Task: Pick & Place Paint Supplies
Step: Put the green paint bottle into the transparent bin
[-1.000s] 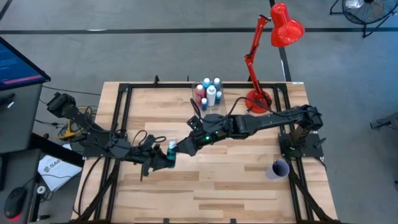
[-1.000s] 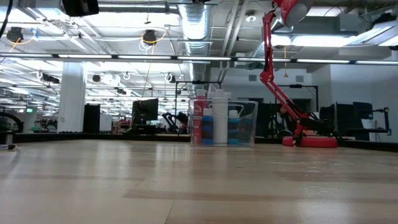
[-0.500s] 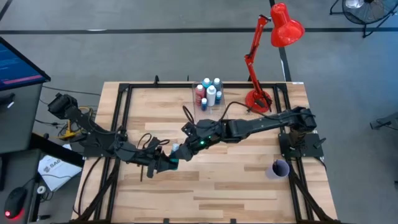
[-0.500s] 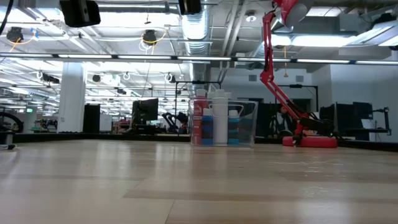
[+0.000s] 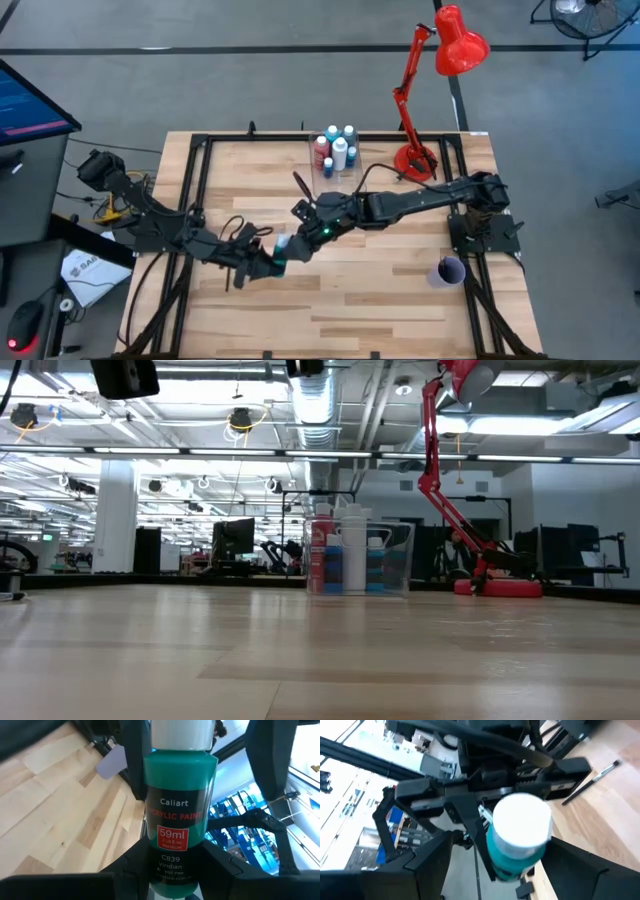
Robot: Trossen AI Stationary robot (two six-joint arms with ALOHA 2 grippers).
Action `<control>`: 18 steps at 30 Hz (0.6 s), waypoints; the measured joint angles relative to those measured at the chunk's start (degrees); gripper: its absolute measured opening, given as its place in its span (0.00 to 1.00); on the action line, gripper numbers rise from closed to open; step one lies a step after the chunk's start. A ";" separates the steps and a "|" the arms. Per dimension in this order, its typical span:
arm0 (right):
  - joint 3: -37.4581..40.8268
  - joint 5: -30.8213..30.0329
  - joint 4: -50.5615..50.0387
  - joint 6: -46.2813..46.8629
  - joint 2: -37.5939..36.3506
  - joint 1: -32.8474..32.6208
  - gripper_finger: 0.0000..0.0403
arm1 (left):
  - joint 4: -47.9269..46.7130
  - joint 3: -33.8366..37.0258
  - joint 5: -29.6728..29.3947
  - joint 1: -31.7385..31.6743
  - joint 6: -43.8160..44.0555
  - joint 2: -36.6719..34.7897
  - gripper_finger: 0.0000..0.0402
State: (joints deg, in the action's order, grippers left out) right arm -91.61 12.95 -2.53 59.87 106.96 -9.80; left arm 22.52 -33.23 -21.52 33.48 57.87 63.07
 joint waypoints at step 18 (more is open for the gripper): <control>0.00 1.38 -0.26 -0.23 0.00 -0.31 0.51 | 0.55 -0.07 2.58 0.24 0.43 -0.08 0.29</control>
State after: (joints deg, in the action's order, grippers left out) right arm -91.61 14.33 -2.79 59.64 106.96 -10.11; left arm 23.08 -33.30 -18.95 33.72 58.30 62.99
